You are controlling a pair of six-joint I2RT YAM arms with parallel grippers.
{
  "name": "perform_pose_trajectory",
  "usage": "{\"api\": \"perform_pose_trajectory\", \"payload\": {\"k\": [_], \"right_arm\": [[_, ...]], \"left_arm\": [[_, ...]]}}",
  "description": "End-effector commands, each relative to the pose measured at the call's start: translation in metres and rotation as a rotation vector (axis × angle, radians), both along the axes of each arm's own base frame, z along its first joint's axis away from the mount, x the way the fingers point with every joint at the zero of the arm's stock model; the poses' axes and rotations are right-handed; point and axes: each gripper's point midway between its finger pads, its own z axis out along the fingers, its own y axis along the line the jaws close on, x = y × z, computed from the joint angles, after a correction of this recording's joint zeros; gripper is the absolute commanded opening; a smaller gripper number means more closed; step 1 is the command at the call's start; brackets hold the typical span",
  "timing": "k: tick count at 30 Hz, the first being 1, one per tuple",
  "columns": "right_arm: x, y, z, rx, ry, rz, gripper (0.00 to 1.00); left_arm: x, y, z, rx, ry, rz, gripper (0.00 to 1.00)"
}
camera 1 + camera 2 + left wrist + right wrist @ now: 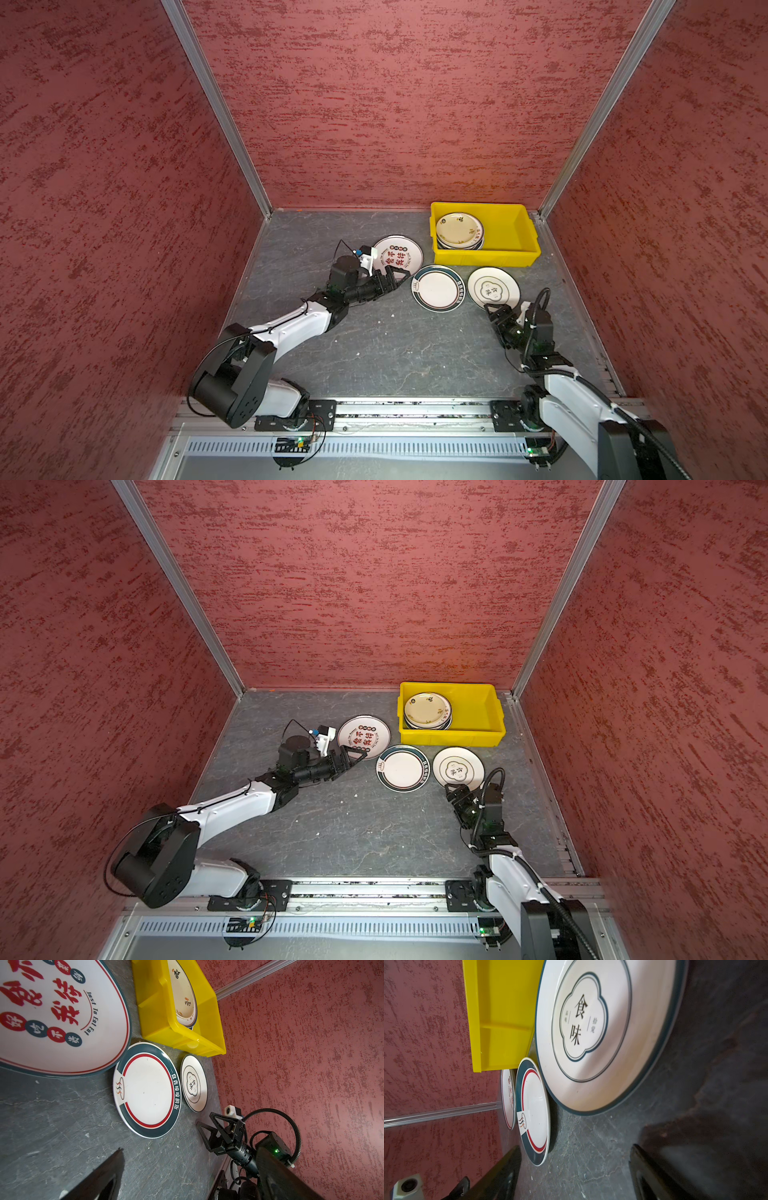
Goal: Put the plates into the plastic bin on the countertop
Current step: 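Move the right gripper back to the white flower-bordered plate while left gripper shifts forward, then lower the right gripper onto the white flower-bordered plate rim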
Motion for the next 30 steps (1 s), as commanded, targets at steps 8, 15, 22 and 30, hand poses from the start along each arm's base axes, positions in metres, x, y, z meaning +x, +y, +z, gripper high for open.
{"api": "perform_pose_trajectory", "payload": {"k": [8,15,22,30], "right_arm": [[0.029,-0.025,0.005,-0.011,-0.028,-0.173,0.53],[0.035,-0.038,0.001,-0.026,-0.027,-0.253,0.37],[0.043,-0.04,0.002,-0.039,-0.032,-0.257,0.36],[0.053,-0.037,-0.003,-0.031,-0.013,-0.242,0.35]], "left_arm": [[0.004,-0.002,0.005,-0.015,-0.022,0.008,0.99],[0.003,-0.002,0.004,-0.012,-0.025,0.007,0.99],[0.005,-0.003,0.0,-0.015,-0.019,0.009,0.99],[0.005,-0.007,-0.006,-0.028,0.002,0.001,0.99]]}}
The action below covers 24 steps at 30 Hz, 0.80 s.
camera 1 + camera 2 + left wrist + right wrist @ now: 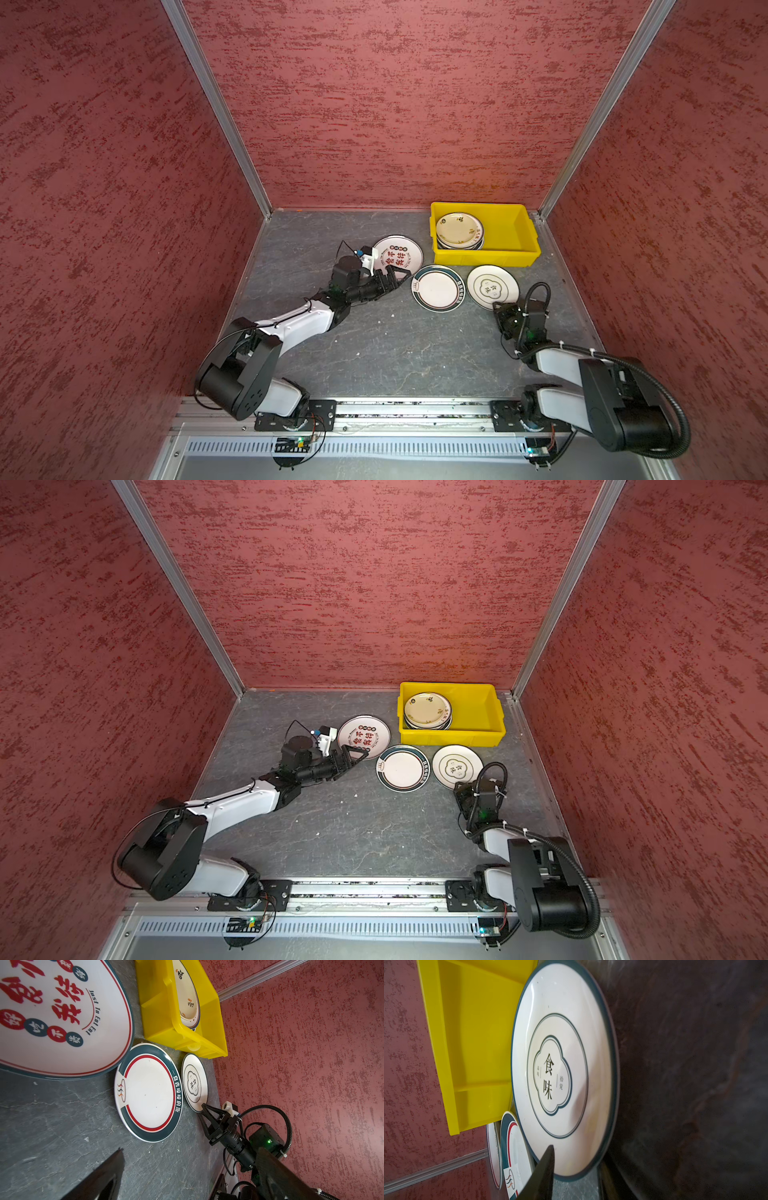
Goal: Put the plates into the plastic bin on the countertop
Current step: 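Lower the right gripper onto the white flower-bordered plate rim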
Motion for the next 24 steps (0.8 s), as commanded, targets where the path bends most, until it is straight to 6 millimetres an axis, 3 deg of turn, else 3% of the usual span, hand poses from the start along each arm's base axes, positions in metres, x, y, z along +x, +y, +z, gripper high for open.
{"api": "perform_pose_trajectory", "payload": {"k": [1,8,16,17,24], "right_arm": [[0.017,-0.004,0.016,0.002,-0.059,-0.023,0.35],[0.018,-0.004,0.008,0.021,-0.036,-0.032,0.32],[0.019,-0.004,0.006,0.047,-0.034,-0.037,0.18],[0.019,-0.004,0.007,0.048,-0.036,-0.037,0.17],[0.016,-0.007,0.011,0.039,-0.038,-0.048,0.1]], "left_arm": [[0.0,-0.003,0.002,-0.02,-0.017,-0.006,0.99],[0.001,-0.008,-0.001,-0.031,-0.006,-0.026,0.99],[0.0,-0.011,-0.009,-0.037,0.024,-0.038,0.99],[0.002,-0.012,-0.002,-0.053,-0.007,-0.038,0.99],[0.002,-0.012,-0.001,-0.057,-0.01,-0.042,0.99]]}}
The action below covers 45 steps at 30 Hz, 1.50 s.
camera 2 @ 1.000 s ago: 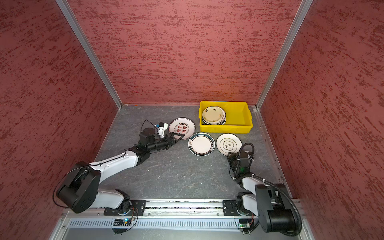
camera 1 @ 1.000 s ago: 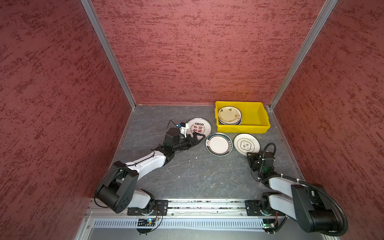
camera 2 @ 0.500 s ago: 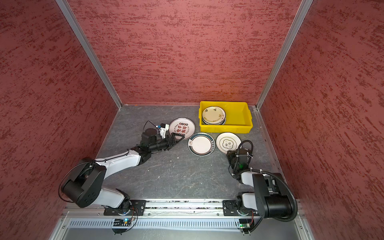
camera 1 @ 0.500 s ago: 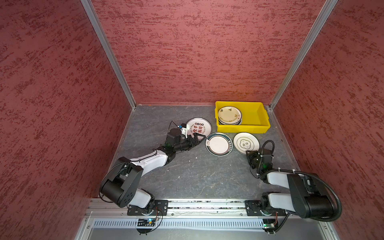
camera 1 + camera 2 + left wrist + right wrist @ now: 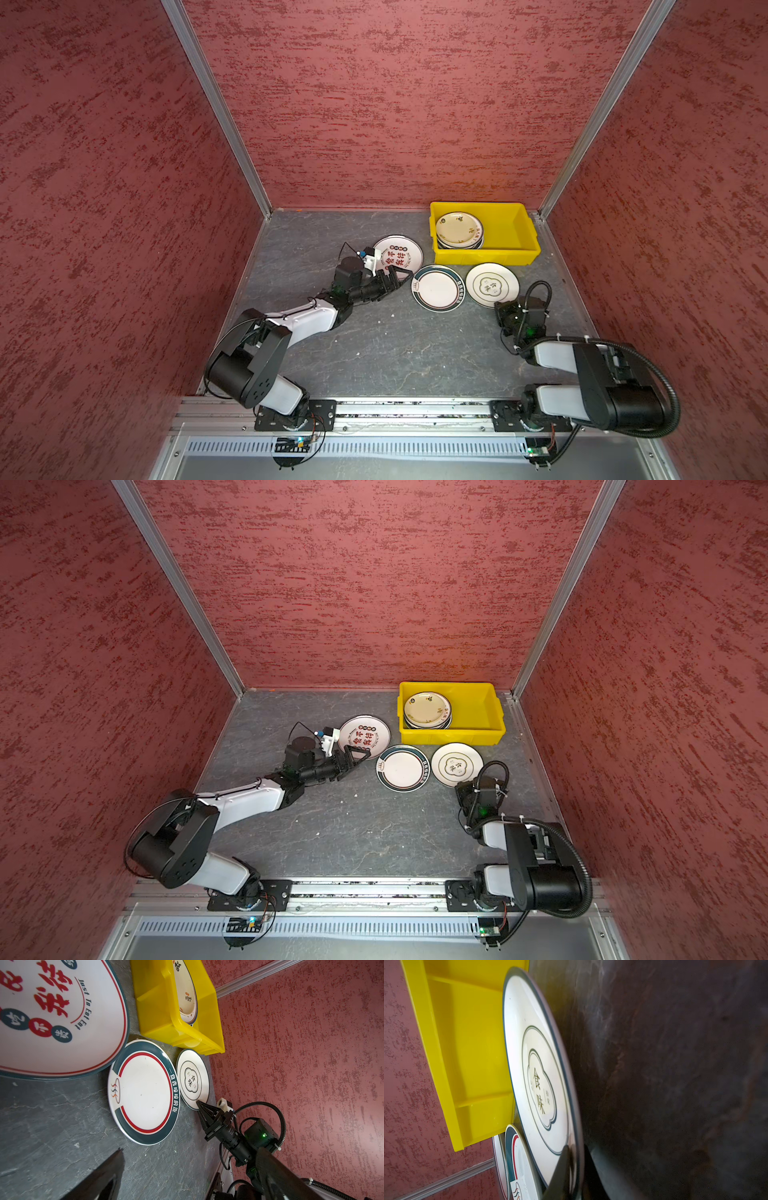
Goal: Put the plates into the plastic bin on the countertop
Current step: 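Lower the right gripper onto the white flower-bordered plate rim, then grasp the flower-bordered plate rim with the right gripper and tilt it up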
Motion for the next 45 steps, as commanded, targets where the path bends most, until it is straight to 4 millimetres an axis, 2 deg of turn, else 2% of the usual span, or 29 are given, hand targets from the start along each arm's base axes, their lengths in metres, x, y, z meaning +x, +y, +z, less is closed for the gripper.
{"api": "perform_pose_trajectory", "payload": {"k": [1,16,35,45], "right_arm": [[0.005,-0.003,0.012,-0.011,-0.034,-0.008,0.09],[-0.022,-0.016,0.023,-0.092,-0.02,-0.046,0.01],[-0.048,-0.029,0.041,-0.253,0.024,-0.017,0.0],[-0.051,-0.023,0.059,-0.262,0.013,0.031,0.0]], "left_arm": [[-0.001,-0.004,0.005,-0.017,-0.021,-0.017,0.99],[-0.004,-0.004,0.007,-0.027,-0.026,-0.022,0.99],[-0.008,0.0,0.008,-0.031,-0.027,-0.007,0.99],[-0.01,0.003,-0.003,-0.021,-0.016,0.005,0.99]]}}
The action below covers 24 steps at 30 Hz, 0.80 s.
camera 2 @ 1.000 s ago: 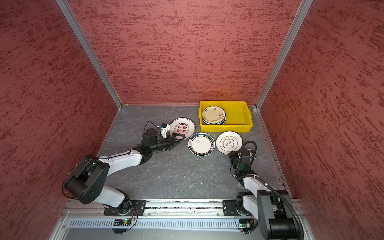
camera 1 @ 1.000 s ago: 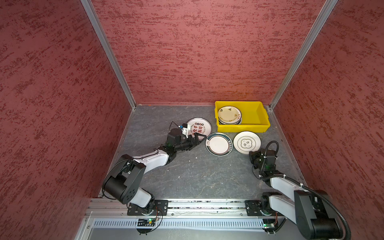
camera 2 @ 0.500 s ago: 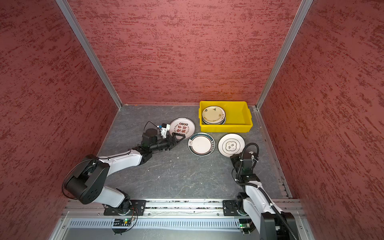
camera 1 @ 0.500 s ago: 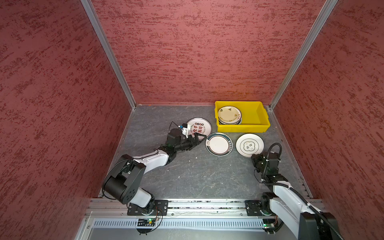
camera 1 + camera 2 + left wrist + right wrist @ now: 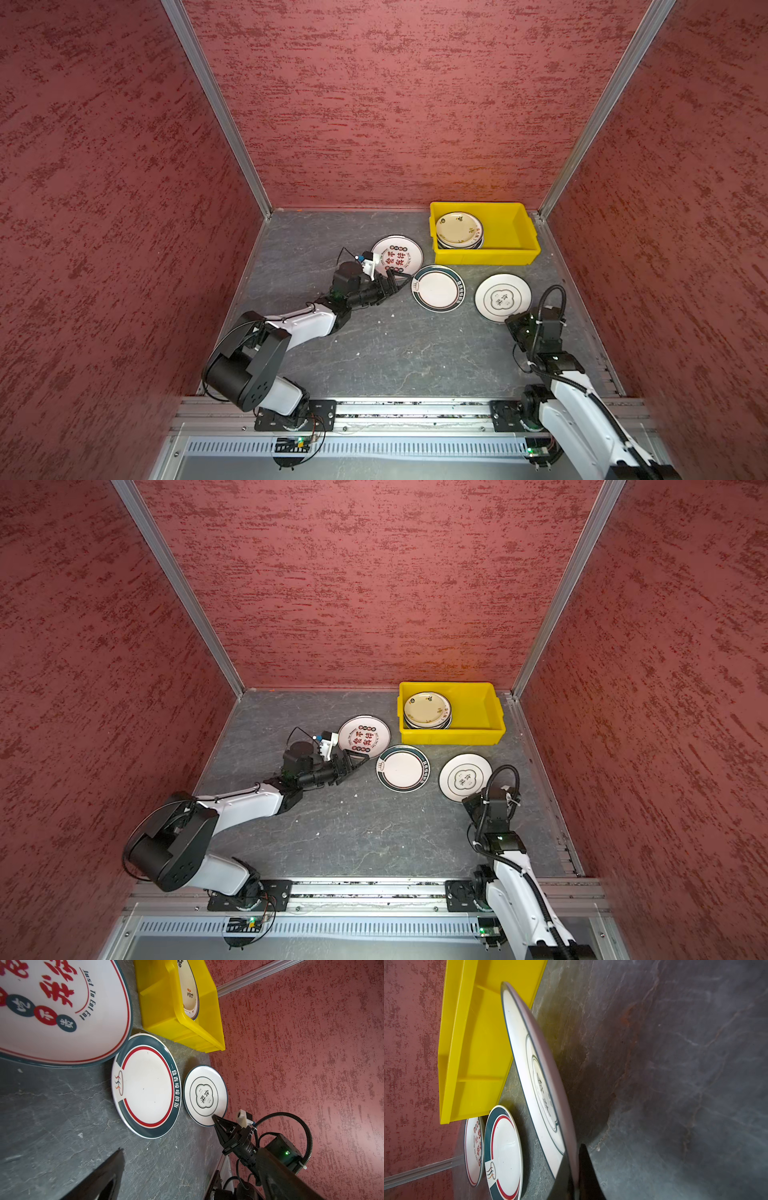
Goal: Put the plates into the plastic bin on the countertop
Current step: 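Grasp the flower-bordered plate rim with the right gripper and tilt it up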
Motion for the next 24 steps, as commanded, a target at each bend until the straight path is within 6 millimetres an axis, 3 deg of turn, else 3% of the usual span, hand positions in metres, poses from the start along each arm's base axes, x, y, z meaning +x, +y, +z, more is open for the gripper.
{"api": "perform_pose_trajectory", "payload": {"k": [1,24], "right_arm": [[0.009,-0.002,0.025,-0.027,-0.047,0.013,0.0],[0.036,0.026,0.077,-0.016,-0.169,0.201,0.0]], "left_arm": [[-0.001,-0.001,0.004,-0.013,-0.024,-0.003,0.99],[-0.003,0.013,-0.01,-0.014,0.004,0.031,0.99]]}}
